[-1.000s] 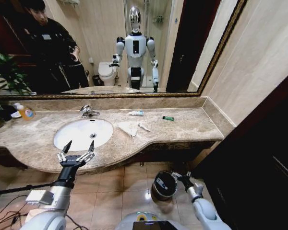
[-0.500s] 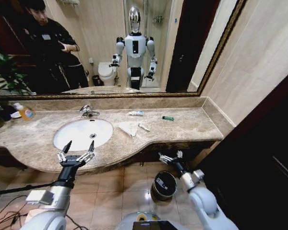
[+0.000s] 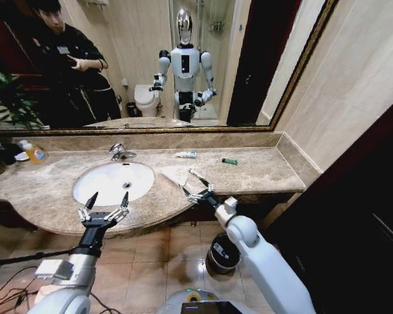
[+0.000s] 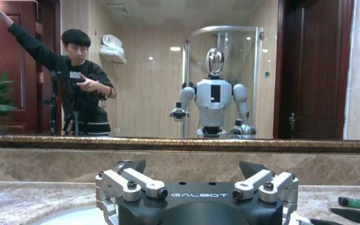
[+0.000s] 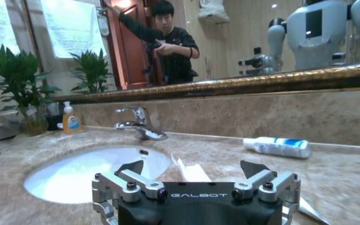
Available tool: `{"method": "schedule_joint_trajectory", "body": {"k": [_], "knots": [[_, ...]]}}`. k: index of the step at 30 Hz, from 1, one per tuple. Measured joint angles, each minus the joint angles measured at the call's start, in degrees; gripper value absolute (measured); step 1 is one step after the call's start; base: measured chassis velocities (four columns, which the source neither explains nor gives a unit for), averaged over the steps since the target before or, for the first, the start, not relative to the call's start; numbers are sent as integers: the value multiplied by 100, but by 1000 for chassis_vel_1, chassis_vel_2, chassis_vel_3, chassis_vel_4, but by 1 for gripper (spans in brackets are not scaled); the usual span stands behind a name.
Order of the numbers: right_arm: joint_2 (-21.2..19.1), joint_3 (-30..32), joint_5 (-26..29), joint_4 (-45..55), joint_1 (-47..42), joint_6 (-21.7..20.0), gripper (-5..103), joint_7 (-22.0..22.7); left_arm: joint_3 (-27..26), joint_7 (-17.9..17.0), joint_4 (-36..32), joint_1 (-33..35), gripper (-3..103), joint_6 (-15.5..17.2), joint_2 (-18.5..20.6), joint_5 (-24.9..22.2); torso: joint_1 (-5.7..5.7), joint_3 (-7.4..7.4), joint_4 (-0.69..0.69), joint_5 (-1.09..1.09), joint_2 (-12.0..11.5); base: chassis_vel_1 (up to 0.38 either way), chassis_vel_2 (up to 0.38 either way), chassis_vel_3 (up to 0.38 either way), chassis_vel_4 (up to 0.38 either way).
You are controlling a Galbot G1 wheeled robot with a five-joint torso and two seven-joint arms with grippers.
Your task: Pick up the trash from the sink and place it in the trash bin.
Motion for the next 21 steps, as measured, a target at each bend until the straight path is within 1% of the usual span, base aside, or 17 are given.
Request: {"method": "schedule_joint_trajectory", "body": {"k": [2, 5, 6, 9, 10, 13, 15, 16, 19, 21], "knots": [[55, -66, 23, -112, 121, -41, 100, 45, 0, 0, 0, 0, 100, 0, 0, 0, 0, 0, 1, 0, 0, 0, 0, 0, 0], [257, -270, 114, -587, 557, -122, 100, 199, 0, 0, 0, 0, 100, 0, 0, 0, 0, 0, 0, 0, 0, 0, 0, 0, 0], [257, -270, 114, -587, 557, -122, 100, 199, 0, 0, 0, 0, 100, 0, 0, 0, 0, 0, 0, 0, 0, 0, 0, 0, 0], [492, -409, 196, -1118, 969, -146, 100, 474, 0, 0, 0, 0, 100, 0, 0, 0, 0, 0, 0, -1, 0, 0, 0, 0, 0], [492, -409, 196, -1118, 969, -146, 100, 474, 0, 0, 0, 0, 100, 0, 0, 0, 0, 0, 0, -1, 0, 0, 0, 0, 0], [675, -399, 204, -1489, 1187, -161, 100, 578, 0, 0, 0, 0, 100, 0, 0, 0, 0, 0, 0, -1, 0, 0, 0, 0, 0], [706, -387, 204, -1559, 1211, -167, 100, 608, 0, 0, 0, 0, 100, 0, 0, 0, 0, 0, 0, 0, 0, 0, 0, 0, 0], [731, -369, 200, -1636, 1230, -177, 103, 655, 0, 0, 0, 0, 100, 0, 0, 0, 0, 0, 1, 0, 0, 0, 0, 0, 0], [716, -305, 199, -1691, 1209, -257, 94, 726, 0, 0, 0, 0, 100, 0, 0, 0, -1, -1, 0, 1, 0, 0, 0, 0, 0], [694, -289, 200, -1691, 1186, -280, 94, 745, 0, 0, 0, 0, 100, 0, 0, 0, -1, -1, 0, 2, 0, 0, 0, 0, 0]]}}
